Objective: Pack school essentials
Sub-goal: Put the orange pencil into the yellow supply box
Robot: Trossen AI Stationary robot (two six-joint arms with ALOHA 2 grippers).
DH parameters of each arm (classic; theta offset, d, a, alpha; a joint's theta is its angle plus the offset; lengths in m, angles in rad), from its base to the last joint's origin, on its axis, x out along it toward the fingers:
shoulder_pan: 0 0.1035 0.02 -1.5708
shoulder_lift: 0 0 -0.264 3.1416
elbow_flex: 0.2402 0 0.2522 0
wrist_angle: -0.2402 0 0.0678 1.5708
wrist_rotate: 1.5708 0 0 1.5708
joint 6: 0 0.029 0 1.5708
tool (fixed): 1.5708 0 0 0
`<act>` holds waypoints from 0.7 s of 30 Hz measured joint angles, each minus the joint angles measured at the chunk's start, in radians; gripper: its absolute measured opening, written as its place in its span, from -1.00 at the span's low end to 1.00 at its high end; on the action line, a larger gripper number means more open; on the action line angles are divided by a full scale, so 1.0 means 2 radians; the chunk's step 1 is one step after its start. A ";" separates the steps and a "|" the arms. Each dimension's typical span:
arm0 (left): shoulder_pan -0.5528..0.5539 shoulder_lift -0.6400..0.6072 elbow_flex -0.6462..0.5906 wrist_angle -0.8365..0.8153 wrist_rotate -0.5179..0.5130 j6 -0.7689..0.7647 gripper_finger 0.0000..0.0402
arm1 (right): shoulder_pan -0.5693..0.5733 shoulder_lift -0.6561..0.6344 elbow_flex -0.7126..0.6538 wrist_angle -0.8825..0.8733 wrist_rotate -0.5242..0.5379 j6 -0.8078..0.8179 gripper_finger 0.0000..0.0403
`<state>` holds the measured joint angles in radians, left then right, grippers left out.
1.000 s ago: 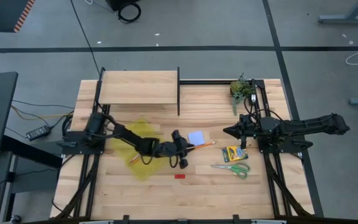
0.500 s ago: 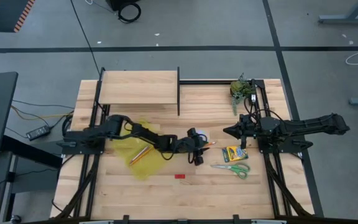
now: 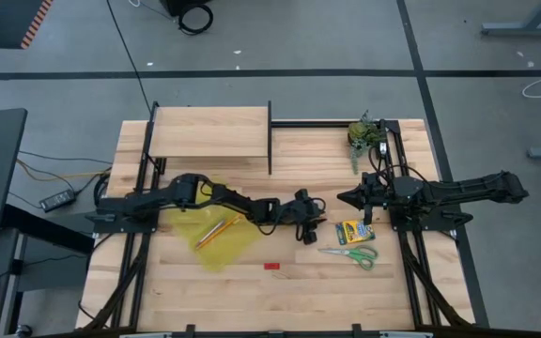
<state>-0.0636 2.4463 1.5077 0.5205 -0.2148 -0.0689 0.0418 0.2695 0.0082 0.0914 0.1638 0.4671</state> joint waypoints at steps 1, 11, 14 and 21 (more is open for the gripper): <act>0.000 0.003 0.006 -0.009 0.000 0.000 -0.39 | 0.000 0.000 0.000 0.000 0.000 0.000 -0.95; -0.004 0.008 0.007 -0.028 -0.003 -0.042 -0.75 | 0.000 0.000 0.000 0.000 0.000 0.000 -0.95; -0.004 0.008 0.007 -0.039 -0.003 -0.052 -0.90 | 0.000 0.000 0.000 0.000 0.000 0.000 -0.95; -0.003 0.009 0.005 -0.037 -0.003 -0.053 -0.92 | 0.000 0.000 0.000 0.000 0.000 0.000 -0.95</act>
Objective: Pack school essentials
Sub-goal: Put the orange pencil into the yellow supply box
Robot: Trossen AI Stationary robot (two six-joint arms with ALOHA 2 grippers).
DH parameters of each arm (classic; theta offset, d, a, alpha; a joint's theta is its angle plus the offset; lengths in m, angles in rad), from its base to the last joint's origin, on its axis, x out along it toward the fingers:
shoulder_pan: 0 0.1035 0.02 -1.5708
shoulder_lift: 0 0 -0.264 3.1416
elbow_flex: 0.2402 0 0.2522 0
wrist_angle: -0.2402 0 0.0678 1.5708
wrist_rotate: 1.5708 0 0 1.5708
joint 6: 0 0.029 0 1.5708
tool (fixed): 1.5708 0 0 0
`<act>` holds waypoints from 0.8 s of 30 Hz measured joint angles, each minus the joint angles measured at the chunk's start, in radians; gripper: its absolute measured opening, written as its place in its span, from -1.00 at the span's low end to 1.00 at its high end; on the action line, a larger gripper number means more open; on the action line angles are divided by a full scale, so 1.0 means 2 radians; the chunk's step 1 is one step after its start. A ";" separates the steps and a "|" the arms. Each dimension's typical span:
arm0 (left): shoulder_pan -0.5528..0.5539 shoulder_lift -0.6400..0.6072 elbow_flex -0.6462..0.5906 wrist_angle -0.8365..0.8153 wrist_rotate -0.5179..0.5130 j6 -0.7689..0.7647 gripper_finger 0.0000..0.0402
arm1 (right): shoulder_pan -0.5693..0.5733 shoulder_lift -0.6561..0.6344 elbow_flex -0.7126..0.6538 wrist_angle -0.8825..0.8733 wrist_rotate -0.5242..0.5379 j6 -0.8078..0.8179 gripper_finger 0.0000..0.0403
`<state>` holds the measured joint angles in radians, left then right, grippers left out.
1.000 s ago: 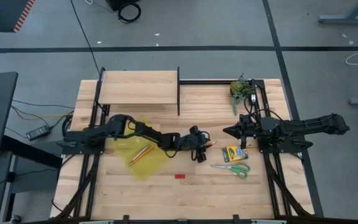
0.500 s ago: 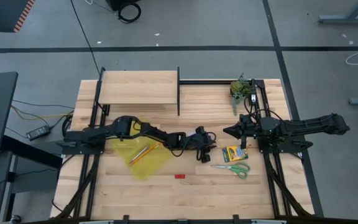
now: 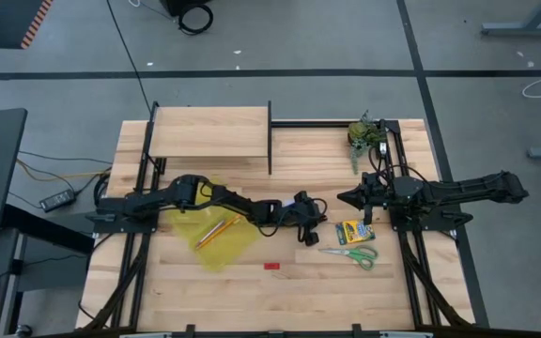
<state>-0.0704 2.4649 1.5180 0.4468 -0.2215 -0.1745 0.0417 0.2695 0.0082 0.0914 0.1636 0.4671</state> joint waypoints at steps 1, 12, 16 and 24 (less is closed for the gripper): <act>0.000 0.000 0.000 0.003 0.000 0.000 -0.92 | 0.000 0.000 0.000 0.000 0.000 0.000 -0.95; 0.000 -0.002 0.021 -0.014 0.017 -0.002 -0.92 | 0.000 0.000 0.000 0.000 0.000 0.000 -0.95; -0.002 -0.001 0.047 -0.045 0.017 0.002 -0.92 | 0.000 0.000 0.000 0.000 0.000 0.000 -0.95; -0.003 0.000 0.076 -0.060 0.021 0.002 -0.92 | 0.000 0.000 0.000 0.000 0.000 0.000 -0.95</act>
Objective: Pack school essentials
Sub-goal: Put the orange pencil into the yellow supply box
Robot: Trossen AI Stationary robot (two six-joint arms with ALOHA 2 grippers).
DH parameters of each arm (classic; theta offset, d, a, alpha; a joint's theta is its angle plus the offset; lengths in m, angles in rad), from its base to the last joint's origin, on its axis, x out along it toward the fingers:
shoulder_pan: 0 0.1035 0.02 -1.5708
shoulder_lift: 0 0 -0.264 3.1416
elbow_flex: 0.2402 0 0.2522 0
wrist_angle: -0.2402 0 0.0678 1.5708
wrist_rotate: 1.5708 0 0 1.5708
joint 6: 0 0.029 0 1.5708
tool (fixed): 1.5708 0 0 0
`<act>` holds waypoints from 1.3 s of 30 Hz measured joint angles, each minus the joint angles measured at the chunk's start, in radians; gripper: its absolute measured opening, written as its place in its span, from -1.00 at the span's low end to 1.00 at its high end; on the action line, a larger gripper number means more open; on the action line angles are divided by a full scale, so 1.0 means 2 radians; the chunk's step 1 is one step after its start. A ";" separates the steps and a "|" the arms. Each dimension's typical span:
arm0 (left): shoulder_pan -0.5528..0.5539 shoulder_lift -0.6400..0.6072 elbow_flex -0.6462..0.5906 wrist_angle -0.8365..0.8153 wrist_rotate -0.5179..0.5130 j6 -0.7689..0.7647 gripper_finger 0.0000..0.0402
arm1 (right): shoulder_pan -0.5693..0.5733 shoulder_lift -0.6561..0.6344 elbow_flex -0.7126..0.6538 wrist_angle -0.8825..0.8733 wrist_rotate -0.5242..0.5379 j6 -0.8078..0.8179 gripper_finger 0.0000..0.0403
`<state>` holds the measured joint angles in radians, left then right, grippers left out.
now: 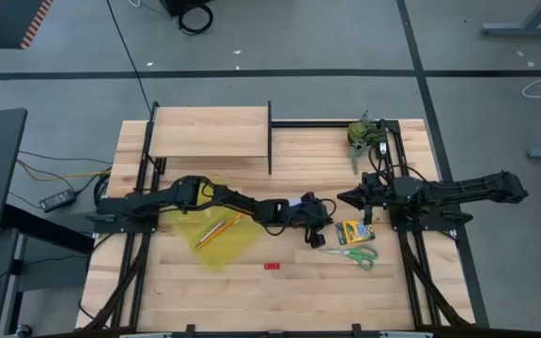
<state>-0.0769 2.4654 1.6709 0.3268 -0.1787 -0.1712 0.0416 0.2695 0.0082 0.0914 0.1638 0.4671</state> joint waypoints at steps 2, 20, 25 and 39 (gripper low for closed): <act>0.000 0.000 0.007 -0.015 0.005 0.000 -0.92 | 0.000 0.000 0.000 0.000 0.000 0.000 -0.95; 0.000 -0.044 0.012 -0.037 0.004 0.001 -0.93 | 0.000 0.000 0.000 -0.001 0.000 0.000 -0.95; 0.000 -0.061 0.012 -0.063 0.002 -0.003 -0.93 | 0.000 0.000 0.000 -0.001 0.000 0.000 -0.95; -0.009 -0.112 0.012 -0.135 -0.019 0.016 -0.93 | 0.000 0.000 0.000 0.000 0.000 0.000 -0.95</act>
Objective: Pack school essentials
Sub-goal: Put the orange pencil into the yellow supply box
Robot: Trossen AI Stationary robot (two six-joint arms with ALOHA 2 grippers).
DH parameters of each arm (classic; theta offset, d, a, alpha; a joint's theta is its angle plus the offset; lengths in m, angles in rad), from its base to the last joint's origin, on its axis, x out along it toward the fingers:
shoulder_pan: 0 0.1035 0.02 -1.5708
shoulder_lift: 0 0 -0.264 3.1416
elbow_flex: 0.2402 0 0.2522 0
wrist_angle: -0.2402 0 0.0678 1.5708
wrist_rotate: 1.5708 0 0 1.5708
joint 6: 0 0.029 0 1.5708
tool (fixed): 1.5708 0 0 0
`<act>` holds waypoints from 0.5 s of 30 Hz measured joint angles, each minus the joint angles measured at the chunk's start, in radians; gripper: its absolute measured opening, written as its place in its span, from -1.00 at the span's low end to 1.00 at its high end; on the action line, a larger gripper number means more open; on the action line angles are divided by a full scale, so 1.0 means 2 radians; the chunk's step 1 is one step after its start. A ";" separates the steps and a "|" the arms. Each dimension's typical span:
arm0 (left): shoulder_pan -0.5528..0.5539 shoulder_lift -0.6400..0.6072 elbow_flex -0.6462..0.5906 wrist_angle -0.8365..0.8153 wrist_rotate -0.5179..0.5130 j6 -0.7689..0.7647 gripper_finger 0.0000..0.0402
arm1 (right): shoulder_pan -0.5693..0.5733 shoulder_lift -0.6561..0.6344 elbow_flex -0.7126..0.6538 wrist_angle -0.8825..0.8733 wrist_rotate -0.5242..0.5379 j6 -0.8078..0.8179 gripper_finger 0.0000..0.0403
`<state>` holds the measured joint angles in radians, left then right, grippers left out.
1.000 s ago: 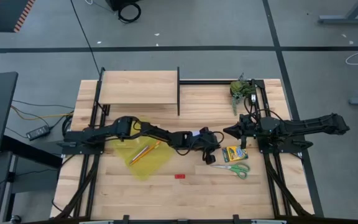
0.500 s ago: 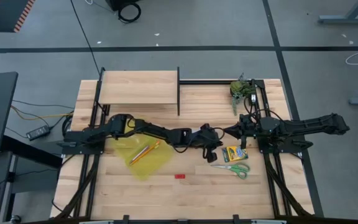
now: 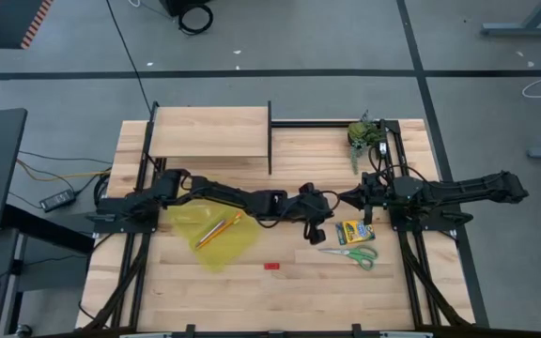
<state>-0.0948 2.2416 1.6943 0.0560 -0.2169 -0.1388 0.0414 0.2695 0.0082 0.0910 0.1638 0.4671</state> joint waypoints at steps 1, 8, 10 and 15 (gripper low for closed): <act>-0.001 -0.004 0.000 -0.005 0.000 0.001 -0.93 | 0.000 0.000 0.000 0.000 0.000 0.000 -0.95; -0.008 -0.037 0.000 -0.063 -0.002 0.026 -0.93 | 0.000 0.000 0.000 0.000 0.000 0.000 -0.95; -0.008 -0.048 0.000 -0.085 -0.004 0.034 -0.93 | 0.000 0.000 0.000 0.000 0.000 0.000 -0.95; -0.009 -0.073 0.000 -0.123 -0.004 0.043 -0.92 | 0.000 0.000 0.000 -0.001 0.000 0.000 -0.95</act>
<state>-0.1120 2.0956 1.6943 -0.1907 -0.2246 -0.0522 0.0415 0.2698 0.0082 0.0893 0.1636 0.4674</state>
